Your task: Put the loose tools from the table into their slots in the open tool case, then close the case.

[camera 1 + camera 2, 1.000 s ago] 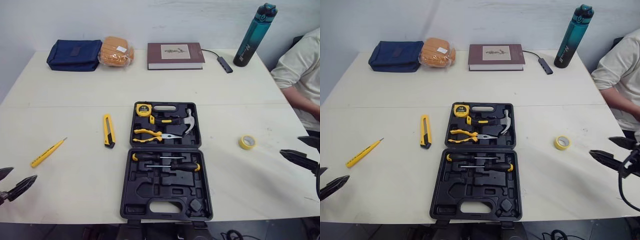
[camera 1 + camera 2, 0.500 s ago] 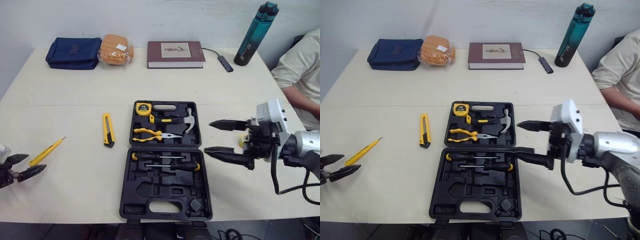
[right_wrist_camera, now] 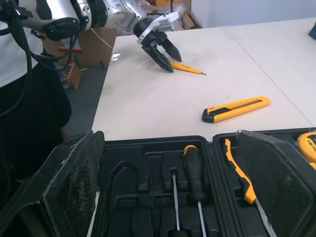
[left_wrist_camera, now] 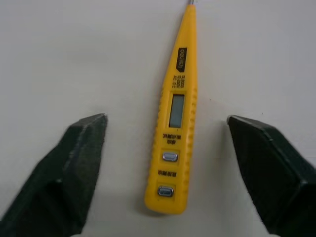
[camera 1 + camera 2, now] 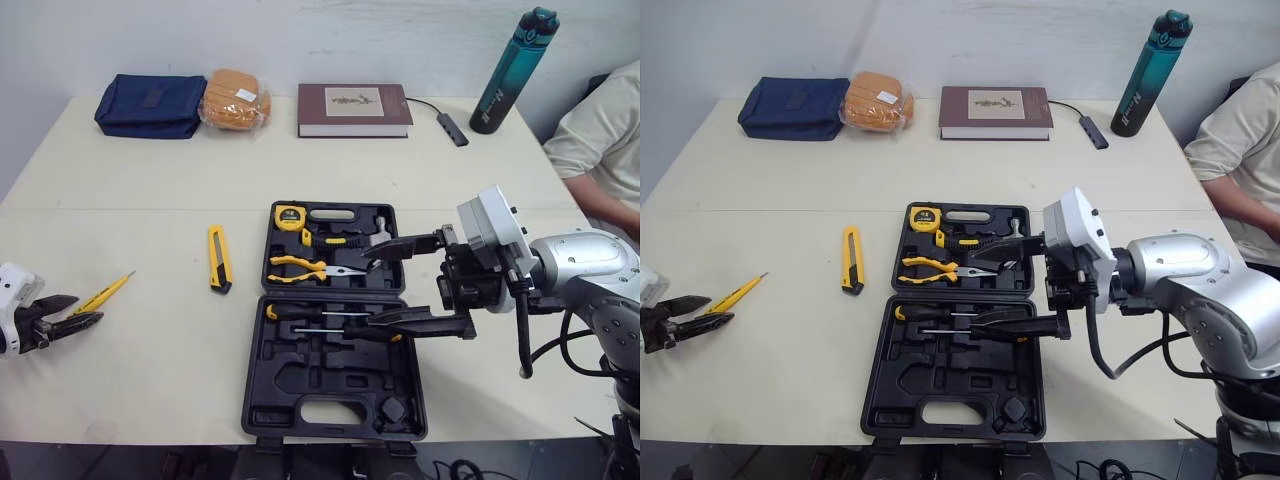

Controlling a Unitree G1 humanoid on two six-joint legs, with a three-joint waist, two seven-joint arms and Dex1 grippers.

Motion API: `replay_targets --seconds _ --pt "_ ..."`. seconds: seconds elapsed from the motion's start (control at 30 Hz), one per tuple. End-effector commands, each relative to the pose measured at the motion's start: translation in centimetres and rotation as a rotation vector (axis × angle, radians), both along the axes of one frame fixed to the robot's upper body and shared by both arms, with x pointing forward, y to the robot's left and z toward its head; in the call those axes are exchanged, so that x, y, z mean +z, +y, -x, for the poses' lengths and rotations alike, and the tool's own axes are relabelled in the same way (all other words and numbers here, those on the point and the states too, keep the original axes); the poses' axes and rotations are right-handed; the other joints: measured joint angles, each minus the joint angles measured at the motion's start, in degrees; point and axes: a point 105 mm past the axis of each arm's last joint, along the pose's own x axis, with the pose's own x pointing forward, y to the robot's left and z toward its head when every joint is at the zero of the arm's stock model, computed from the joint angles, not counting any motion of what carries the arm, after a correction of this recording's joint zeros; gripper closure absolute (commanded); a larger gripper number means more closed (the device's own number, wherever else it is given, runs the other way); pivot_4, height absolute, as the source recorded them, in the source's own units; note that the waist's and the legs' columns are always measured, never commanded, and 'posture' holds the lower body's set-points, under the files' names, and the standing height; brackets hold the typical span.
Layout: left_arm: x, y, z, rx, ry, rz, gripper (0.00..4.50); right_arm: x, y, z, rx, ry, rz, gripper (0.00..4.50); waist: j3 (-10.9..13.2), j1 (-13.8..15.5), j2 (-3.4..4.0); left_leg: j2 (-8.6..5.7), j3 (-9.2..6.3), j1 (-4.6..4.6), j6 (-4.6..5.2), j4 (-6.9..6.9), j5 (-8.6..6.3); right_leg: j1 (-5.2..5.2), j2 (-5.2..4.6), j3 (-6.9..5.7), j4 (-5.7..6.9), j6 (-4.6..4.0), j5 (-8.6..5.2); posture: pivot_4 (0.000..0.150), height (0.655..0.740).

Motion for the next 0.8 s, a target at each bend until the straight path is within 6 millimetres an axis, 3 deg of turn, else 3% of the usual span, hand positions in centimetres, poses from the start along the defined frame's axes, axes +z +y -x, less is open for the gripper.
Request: replay_targets --seconds 0.03,0.33,0.43,0.53,0.7,0.8 --pt "-0.7 -0.5 0.0 -0.031 0.035 0.0 2.22 0.5 0.3 0.2 0.027 -0.039 -0.008 0.0 0.0 0.0 0.0 0.0 0.0 0.0 0.0 0.0 0.0 0.0 0.0 -0.01 0.03 0.0 0.0 0.15 0.74" --pt "-1.0 -1.8 -0.2 -0.078 0.032 0.029 2.22 0.6 0.5 -0.1 0.025 -0.055 -0.014 0.0 0.0 0.1 0.0 -0.02 -0.01 0.02 0.01 0.11 0.0 0.01 -0.08 -0.07 0.32 0.0 0.0 0.15 0.74" --pt "-0.9 -2.0 -0.1 -0.088 0.02 0.043 3.04 0.6 0.6 -0.1 0.023 -0.059 -0.017 0.0 0.0 0.1 0.0 -0.02 -0.02 0.02 0.01 0.11 0.0 0.01 -0.08 -0.07 0.33 0.0 0.0 0.15 0.74" --pt "-0.8 -2.2 0.3 -0.11 0.015 0.024 4.14 0.8 0.7 -0.2 0.023 -0.066 -0.024 0.0 0.0 0.0 0.0 -0.02 -0.01 0.02 0.01 0.12 -0.01 0.01 -0.08 -0.07 0.34 0.0 0.0 0.15 0.74" --pt "1.2 -2.9 0.3 -0.136 -0.059 0.015 4.16 1.1 0.7 -0.2 0.026 -0.066 -0.044 0.0 0.0 -0.2 0.0 0.0 -0.01 0.02 0.01 0.12 0.0 0.01 -0.08 -0.07 0.32 0.0 0.0 0.15 0.74" --pt "3.4 -5.4 0.5 -0.234 -0.113 0.012 4.16 1.1 0.6 -0.1 0.027 -0.062 -0.044 0.0 0.1 -0.3 -0.12 0.02 -0.01 0.01 0.01 0.1 0.0 0.0 -0.07 -0.07 0.31 0.0 0.0 0.15 0.74"
